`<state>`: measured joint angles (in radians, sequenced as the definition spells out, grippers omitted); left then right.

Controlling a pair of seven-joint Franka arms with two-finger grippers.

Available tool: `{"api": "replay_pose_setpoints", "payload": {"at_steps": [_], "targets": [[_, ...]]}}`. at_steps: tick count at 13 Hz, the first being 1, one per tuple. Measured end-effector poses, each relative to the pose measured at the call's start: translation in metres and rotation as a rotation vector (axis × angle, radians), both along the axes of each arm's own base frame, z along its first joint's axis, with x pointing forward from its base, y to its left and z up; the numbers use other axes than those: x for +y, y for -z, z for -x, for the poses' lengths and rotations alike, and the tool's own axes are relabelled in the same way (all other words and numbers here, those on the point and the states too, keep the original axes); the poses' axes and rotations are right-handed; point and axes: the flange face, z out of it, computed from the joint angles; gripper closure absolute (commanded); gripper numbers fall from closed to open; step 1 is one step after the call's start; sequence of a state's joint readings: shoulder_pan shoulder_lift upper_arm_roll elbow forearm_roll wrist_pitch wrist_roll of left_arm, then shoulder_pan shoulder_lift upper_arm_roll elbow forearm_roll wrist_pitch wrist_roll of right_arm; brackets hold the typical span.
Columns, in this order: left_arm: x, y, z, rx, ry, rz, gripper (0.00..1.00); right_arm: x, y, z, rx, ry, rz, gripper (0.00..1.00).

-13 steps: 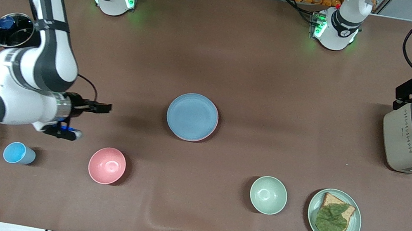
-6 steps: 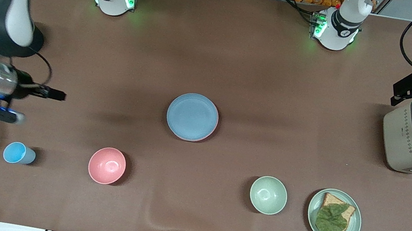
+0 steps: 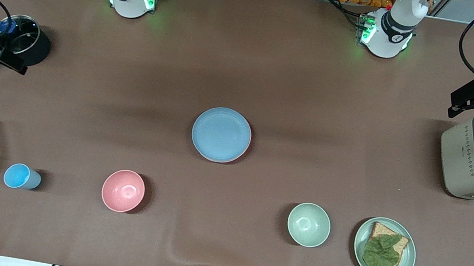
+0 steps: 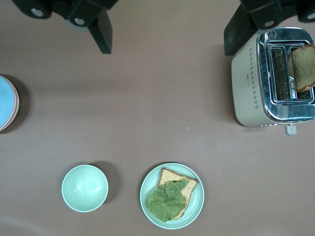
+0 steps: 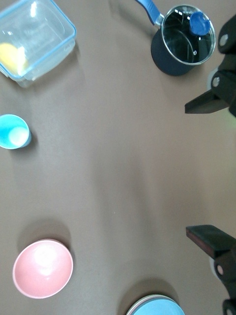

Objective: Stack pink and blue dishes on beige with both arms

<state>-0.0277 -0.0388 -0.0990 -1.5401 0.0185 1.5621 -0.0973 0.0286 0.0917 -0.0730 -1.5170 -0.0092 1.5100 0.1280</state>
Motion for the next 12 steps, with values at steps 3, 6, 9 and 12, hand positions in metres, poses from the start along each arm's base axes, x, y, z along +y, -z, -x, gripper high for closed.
{"api": "replay_pose_setpoints", "payload": {"at_steps": [3, 6, 9, 12], "targets": [[0.000, -0.003, 0.003, 0.003, 0.001, -0.001, 0.00, -0.007, -0.023, 0.015, -0.014, 0.013, 0.003, 0.00], [-0.001, -0.002, 0.004, 0.010, 0.001, -0.002, 0.00, -0.008, -0.033, 0.022, -0.007, 0.017, 0.002, 0.00], [0.002, -0.002, 0.004, 0.011, -0.003, -0.002, 0.00, -0.009, -0.036, 0.019, -0.037, 0.018, 0.004, 0.00], [0.004, -0.002, 0.004, 0.012, -0.007, -0.002, 0.00, -0.009, -0.039, 0.015, -0.075, 0.018, 0.006, 0.00]]}}
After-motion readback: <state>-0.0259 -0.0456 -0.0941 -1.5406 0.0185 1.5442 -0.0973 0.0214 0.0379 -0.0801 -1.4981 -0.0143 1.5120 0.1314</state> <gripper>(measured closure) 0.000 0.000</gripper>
